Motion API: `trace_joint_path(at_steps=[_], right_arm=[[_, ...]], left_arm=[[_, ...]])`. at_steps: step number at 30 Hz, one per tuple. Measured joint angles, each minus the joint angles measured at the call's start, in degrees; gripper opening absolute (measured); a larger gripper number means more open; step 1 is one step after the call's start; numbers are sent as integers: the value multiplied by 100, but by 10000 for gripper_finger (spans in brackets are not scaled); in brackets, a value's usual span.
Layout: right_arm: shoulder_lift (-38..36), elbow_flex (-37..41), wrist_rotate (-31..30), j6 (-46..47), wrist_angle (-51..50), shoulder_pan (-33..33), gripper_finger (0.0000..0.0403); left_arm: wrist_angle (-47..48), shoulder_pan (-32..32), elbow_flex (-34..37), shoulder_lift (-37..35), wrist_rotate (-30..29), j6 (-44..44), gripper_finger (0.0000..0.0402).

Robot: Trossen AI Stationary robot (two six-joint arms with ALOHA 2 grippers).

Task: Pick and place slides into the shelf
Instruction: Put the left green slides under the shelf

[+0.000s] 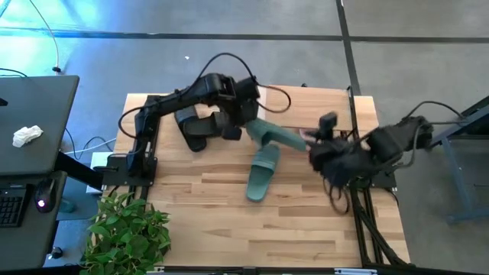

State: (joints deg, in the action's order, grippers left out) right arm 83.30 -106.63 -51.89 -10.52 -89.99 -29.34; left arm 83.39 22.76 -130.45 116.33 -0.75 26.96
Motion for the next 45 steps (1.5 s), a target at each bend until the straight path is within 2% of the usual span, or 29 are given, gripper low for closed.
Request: trace_joint_path(at_steps=[8,13,19,21,23,29,37,43,45], right_arm=[[1049,4,-360,-1729,-1,-317,124],[1556,4,-485,-3309,-1,-232,124],[1911,4,-1347,-4273,-1,-41,124],[1924,4,-1318,-4470,-1,-14,124],[1913,53,-1035,-4477,3,-18,124],[1913,166,-1231,-4092,-8,-329,124],[1911,234,-591,-3064,9,-605,124],[1575,1382,-542,-2362,-21,-847,124],[1498,1846,-975,-2506,-12,-1053,124]], left_arm=[[701,501,31,11,501,375,25],[660,681,76,42,1405,921,25],[663,725,74,35,1674,1291,25],[663,728,74,35,1899,1466,25],[660,731,74,35,2079,1556,25],[661,974,70,70,2093,1612,25],[658,1333,81,186,2222,1432,25],[663,1217,81,184,2366,1632,25],[661,1144,81,181,2367,1743,25]])
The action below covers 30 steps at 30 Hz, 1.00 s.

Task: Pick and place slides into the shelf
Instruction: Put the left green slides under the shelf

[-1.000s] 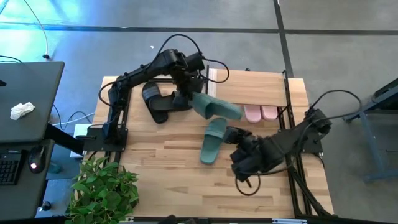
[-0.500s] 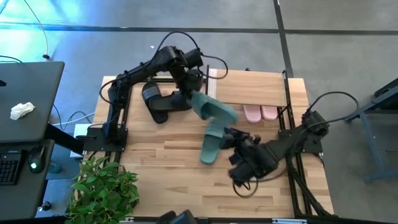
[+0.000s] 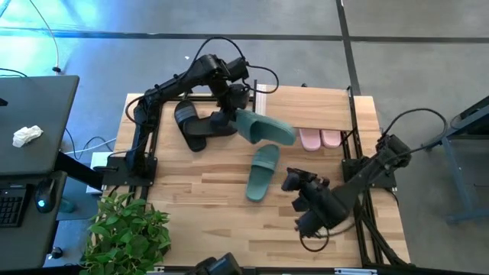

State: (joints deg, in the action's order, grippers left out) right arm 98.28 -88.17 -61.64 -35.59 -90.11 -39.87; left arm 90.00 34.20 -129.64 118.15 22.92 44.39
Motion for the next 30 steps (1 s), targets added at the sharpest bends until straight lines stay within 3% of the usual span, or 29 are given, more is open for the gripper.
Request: trace_joint_path(at_steps=[3,4,8,15,30], right_arm=[[-142,514,-1397,-564,14,-244,124],[-204,616,-1502,-448,45,-264,124],[-322,989,-1070,-75,15,-261,124],[-350,1123,-1800,-533,8,-212,124],[-350,1063,-1655,-906,11,170,124]], left_arm=[[2,-58,0,3,-13,43,25],[2,-92,-4,29,-18,45,25],[4,-148,5,81,-30,71,25],[2,-245,3,238,68,39,25],[0,-355,0,310,166,47,25]])
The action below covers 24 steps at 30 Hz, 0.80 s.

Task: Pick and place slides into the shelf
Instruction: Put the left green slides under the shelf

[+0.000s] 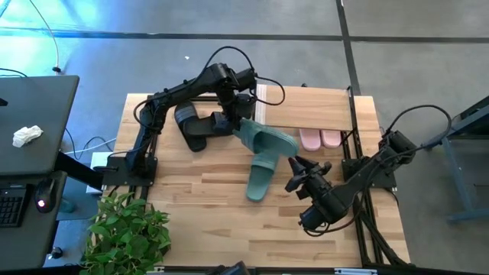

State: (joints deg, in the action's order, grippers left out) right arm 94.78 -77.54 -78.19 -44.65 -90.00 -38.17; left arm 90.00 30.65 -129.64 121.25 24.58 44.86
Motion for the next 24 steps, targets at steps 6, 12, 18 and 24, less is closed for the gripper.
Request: trace_joint_path(at_steps=[6,12,18,24], right_arm=[[-222,4,34,-48,2,2,124],[-525,4,143,-68,0,-20,124],[-584,4,238,92,2,-56,124],[-737,4,226,731,1,-96,126]], left_arm=[[-1,-76,0,-2,52,123,25],[-18,-116,-4,-7,122,230,25],[2,-116,-4,-7,192,277,25],[0,-116,-4,-7,192,291,25]])
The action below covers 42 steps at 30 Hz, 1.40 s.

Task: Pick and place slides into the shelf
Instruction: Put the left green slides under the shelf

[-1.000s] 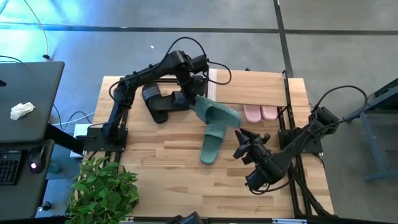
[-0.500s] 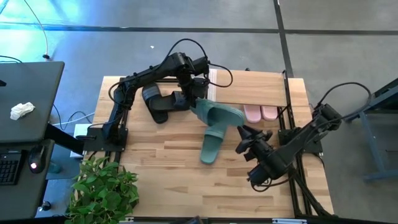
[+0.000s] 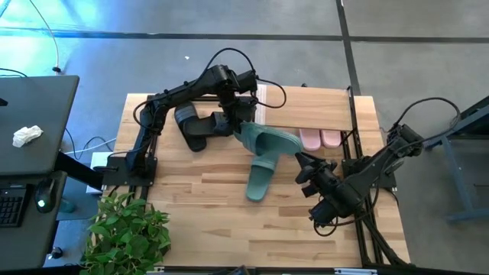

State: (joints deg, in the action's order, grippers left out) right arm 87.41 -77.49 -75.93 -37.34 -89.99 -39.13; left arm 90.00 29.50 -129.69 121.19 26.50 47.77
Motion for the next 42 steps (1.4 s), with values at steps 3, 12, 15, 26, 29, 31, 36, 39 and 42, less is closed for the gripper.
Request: trace_joint_path(at_steps=[3,12,15,26,29,31,36,39,42], right_arm=[[-63,0,1,245,-3,-58,145],[-63,0,612,-763,-2,-12,195],[-63,0,555,-1172,4,104,193],[-63,0,327,-2205,519,508,193],[-63,0,360,-2420,832,570,191],[-63,0,360,-2468,935,581,186],[-63,0,354,-2454,1066,579,140],[-63,0,340,-2459,1227,570,94],[-63,0,328,-2431,1378,573,47]], left_arm=[[2,0,0,0,0,-4,25],[13,-2,2,0,-24,-20,25],[8,-2,2,0,-15,-20,25],[4,-2,2,0,4,-20,25],[4,-2,2,0,3,-15,25],[4,-2,2,0,4,-15,25],[3,-4,2,0,4,-15,25],[7,-4,2,0,2,-34,25],[15,0,7,0,-2,-107,47]])
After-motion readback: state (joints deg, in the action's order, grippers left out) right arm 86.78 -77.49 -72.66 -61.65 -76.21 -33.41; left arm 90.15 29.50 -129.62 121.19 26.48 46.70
